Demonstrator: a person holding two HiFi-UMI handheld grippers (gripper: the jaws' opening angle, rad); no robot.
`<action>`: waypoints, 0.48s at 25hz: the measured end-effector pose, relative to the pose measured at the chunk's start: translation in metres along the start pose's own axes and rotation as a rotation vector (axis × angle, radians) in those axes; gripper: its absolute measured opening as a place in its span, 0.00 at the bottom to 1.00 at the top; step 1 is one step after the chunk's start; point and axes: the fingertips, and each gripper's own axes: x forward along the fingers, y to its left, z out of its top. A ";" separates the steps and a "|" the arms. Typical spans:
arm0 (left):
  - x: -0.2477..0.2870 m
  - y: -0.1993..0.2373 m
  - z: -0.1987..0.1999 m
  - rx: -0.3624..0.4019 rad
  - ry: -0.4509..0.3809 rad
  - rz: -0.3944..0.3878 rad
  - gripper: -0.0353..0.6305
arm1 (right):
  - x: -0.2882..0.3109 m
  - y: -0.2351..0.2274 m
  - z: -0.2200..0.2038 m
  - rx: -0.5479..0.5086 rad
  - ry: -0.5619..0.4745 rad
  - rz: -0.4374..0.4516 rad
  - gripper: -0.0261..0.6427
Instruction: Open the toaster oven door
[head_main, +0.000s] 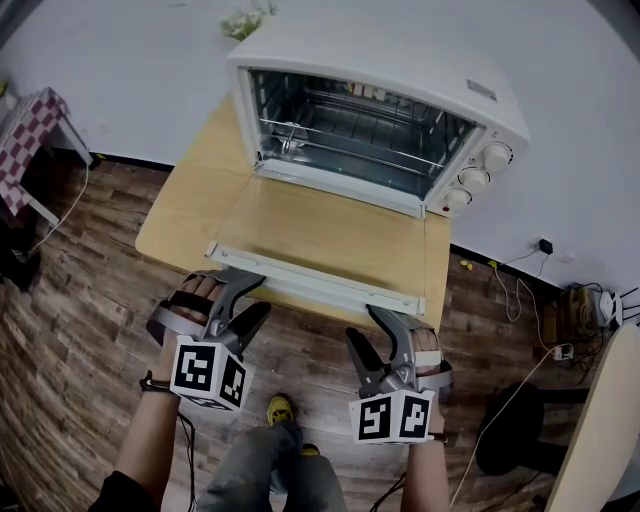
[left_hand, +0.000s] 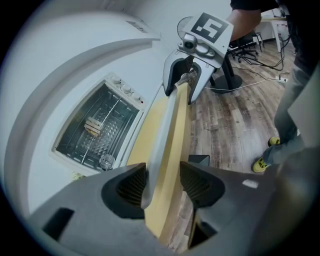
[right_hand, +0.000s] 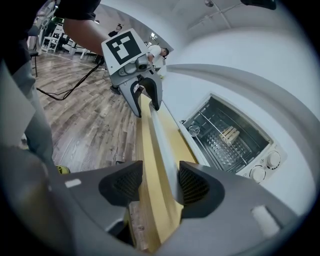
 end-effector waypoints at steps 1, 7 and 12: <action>0.002 -0.002 -0.001 0.005 0.004 0.004 0.36 | 0.001 0.002 -0.001 -0.003 -0.003 -0.002 0.37; 0.008 -0.010 -0.003 0.022 0.009 0.028 0.36 | 0.004 0.009 -0.008 -0.026 -0.019 -0.019 0.37; 0.014 -0.018 -0.007 0.031 0.019 0.040 0.36 | 0.009 0.016 -0.013 -0.040 -0.025 -0.030 0.38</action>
